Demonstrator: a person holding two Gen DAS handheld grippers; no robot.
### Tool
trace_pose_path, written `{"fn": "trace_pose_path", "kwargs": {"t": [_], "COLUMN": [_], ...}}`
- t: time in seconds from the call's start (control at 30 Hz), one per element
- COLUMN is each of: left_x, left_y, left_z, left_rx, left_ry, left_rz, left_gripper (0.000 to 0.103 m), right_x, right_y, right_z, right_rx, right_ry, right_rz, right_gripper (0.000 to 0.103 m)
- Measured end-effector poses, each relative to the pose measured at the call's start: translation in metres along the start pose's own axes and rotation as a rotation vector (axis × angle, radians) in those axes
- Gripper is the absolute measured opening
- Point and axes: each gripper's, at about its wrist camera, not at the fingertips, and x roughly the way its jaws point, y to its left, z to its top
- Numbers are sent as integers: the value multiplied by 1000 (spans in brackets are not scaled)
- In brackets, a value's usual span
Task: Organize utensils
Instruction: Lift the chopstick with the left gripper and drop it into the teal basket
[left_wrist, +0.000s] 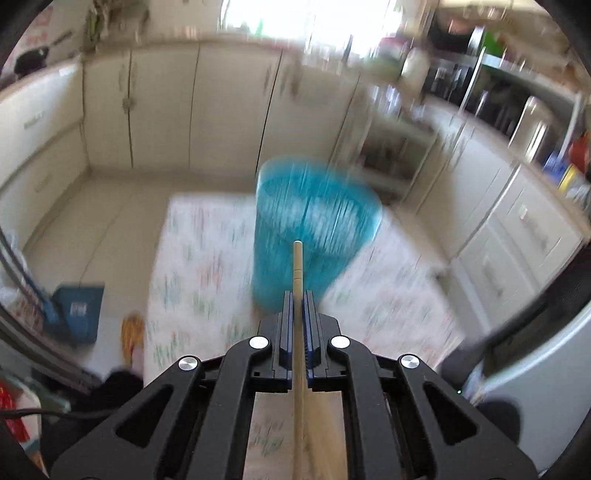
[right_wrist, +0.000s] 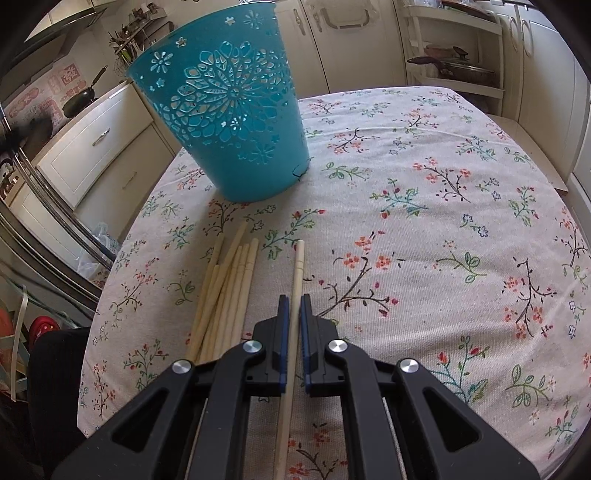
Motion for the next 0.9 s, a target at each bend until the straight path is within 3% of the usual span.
{"fn": "trace_pose_path", "kwargs": {"t": [0.13,0.3,0.43,0.6,0.83,0.9], "left_x": [-26,-23,5,53,100,98], "left_y": [-15,-25,-26,-29,-26,-21], "left_z": [50,104,124,131,97,85], "left_rx": [-6,-80,-131,-122,-40,-21], "left_ry": [-203,-464,-547,-501,-299,-271], "left_rz": [6,100,160,208,256,264], "left_gripper": [5,5,5,5,6,14], "right_x": [0,-1,0,0,0,0], "right_y": [1,2,3,3,3,3], "right_z": [0,-1,-2,-1,0,0], "right_rx": [1,-10,-20,-27,-22,-24], "right_ry": [-1,-7,-13,-16,-17,-18], "right_rz": [0,-7,-15,-19,-16,-16], "right_gripper": [7,7,7,7,7,7]}}
